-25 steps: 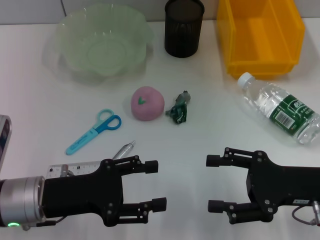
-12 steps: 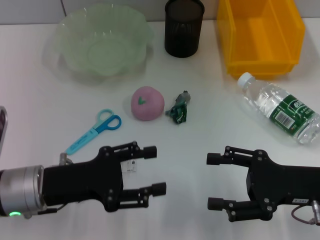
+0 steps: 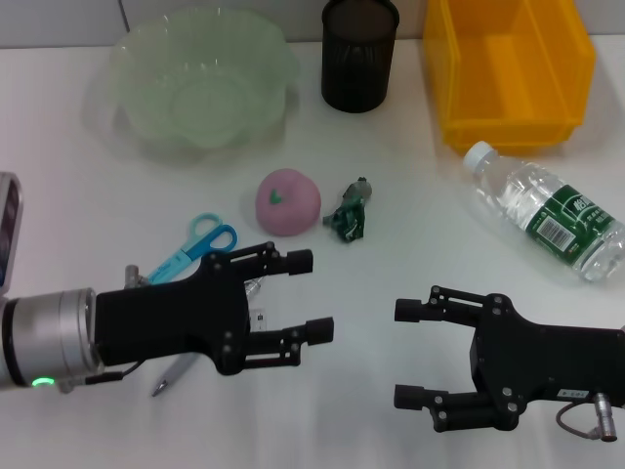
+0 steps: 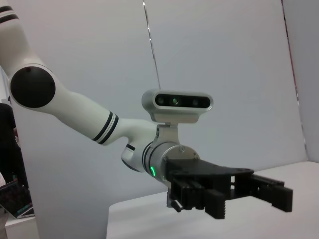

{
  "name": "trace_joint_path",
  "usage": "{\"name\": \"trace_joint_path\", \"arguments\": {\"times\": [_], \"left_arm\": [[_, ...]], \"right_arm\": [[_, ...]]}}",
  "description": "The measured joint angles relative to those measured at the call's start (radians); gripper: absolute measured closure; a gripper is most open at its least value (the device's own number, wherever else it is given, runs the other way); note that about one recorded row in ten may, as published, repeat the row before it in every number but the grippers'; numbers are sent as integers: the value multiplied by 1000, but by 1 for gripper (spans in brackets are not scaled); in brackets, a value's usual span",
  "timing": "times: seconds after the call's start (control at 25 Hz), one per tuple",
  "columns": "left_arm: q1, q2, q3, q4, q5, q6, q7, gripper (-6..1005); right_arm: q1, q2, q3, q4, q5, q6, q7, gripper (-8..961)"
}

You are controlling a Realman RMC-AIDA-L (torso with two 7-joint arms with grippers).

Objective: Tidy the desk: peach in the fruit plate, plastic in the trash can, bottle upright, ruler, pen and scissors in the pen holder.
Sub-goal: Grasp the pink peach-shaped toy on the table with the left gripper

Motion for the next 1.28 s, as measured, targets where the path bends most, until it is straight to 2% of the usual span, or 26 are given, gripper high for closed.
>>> {"name": "trace_joint_path", "arguments": {"times": [0.24, 0.44, 0.48, 0.56, 0.68, 0.76, 0.84, 0.88, 0.92, 1.04, 1.08, 1.12, 1.2, 1.28], "left_arm": [[-45, -1, -9, 0, -3, -15, -3, 216], [-72, -12, -69, 0, -4, -48, -35, 216], [-95, -15, -105, 1, -5, -90, -99, 216], [-107, -16, -110, 2, -5, -112, -128, 216], [-182, -13, -107, 28, 2, -242, -314, 216], [-192, -12, -106, 34, 2, -259, -337, 217], [-217, -10, -104, 69, 7, -315, -429, 217], [-229, -8, -104, 125, 38, -367, -527, 217], [-229, -8, -104, 125, 38, -367, -527, 217], [-242, -8, -103, 262, 177, -405, -718, 217], [-254, -11, -103, 352, 293, -408, -853, 217], [-254, -11, -103, 352, 293, -408, -853, 217], [-273, -12, -104, 415, 401, -404, -976, 217], [-306, -11, -104, 478, 547, -377, -1168, 217]], "right_arm": [[10, 0, 1, 30, 3, 24, -2, 126], [12, 1, 2, 43, 7, 31, -12, 127], [12, 1, 2, 49, 18, 32, -15, 127], [12, 1, 1, 52, 22, 32, -15, 126], [10, 2, 1, 55, 26, 30, -15, 126], [10, 2, 2, 55, 26, 28, -15, 126], [8, 2, 1, 55, 26, 26, -15, 126], [7, 2, 1, 56, 26, 25, -15, 126], [7, 2, 1, 56, 26, 25, -15, 126], [6, 2, 1, 61, 26, 23, -15, 126], [7, 2, 1, 67, 26, 22, -16, 127], [7, 2, 1, 67, 26, 22, -16, 127], [8, 2, 1, 73, 26, 22, -15, 127], [8, 2, 1, 77, 26, 22, -15, 127]]}}
